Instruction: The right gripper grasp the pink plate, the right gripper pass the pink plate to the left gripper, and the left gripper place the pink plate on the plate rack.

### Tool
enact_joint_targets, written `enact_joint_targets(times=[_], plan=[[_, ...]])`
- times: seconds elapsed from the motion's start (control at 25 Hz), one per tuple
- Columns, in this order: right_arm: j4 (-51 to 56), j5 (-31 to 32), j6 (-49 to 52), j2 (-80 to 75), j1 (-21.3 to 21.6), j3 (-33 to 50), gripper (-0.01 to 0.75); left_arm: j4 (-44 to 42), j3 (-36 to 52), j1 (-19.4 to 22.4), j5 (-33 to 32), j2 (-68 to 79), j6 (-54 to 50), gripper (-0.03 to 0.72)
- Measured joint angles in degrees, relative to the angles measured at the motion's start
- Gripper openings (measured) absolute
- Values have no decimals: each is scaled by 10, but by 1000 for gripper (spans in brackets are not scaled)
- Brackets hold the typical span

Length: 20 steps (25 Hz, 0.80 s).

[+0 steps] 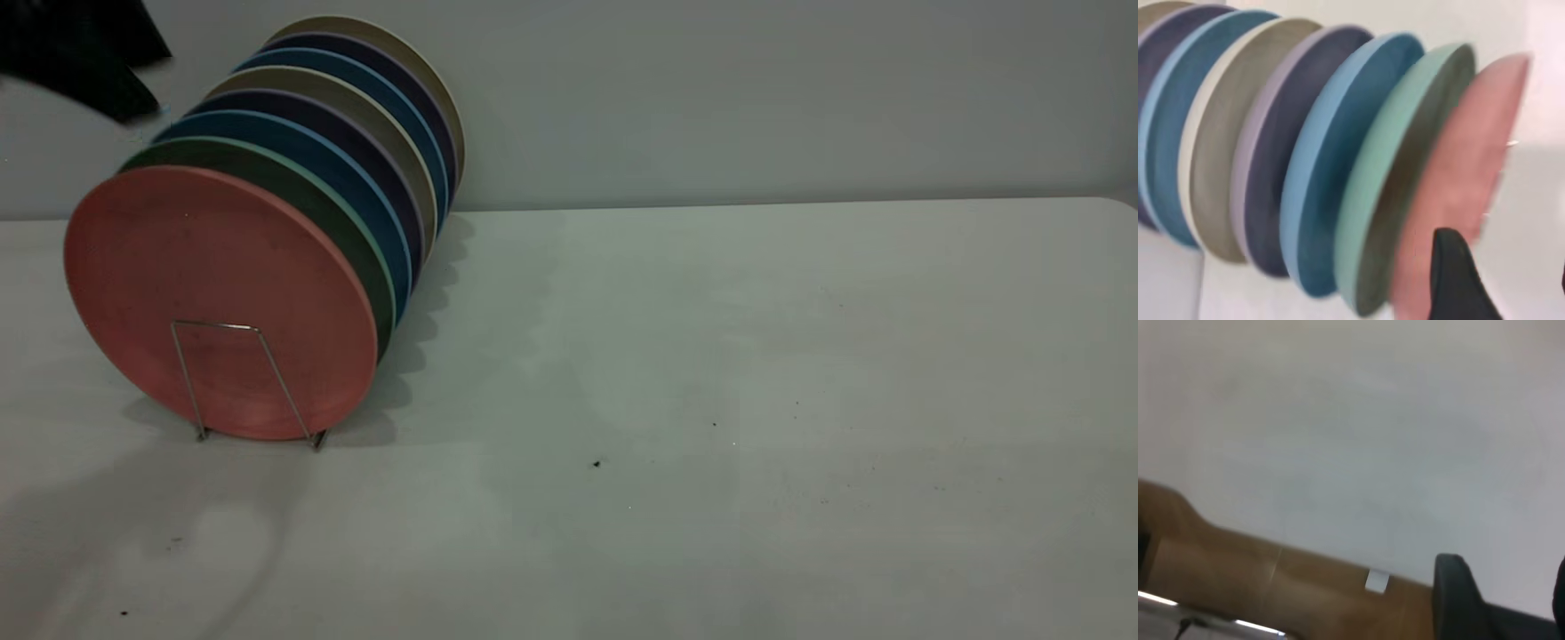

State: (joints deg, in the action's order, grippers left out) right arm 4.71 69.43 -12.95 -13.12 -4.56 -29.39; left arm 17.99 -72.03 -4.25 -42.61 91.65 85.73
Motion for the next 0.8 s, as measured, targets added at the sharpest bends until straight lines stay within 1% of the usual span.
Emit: enact_joint_targets(times=[0.16, 0.32, 0.52, 0.64, 0.72, 0.8], plan=[[12, -39, 3, 0, 0, 15, 363, -2, 0, 0, -76, -95, -130, 418], [7, -42, 14, 0, 0, 20, 363, -5, 0, 0, -147, -194, -286, 418], [1, -43, 25, 1, -2, 20, 363, -45, 4, 0, -242, -283, -464, 419], [-5, -46, 34, 21, -26, 21, 363, -75, 33, 0, -243, -323, -550, 419], [-7, -46, 36, 54, -38, 22, 363, -98, 73, 0, -243, -352, -587, 419], [-9, -46, 38, 90, -41, 23, 363, -119, 117, 0, -243, -385, -621, 419]])
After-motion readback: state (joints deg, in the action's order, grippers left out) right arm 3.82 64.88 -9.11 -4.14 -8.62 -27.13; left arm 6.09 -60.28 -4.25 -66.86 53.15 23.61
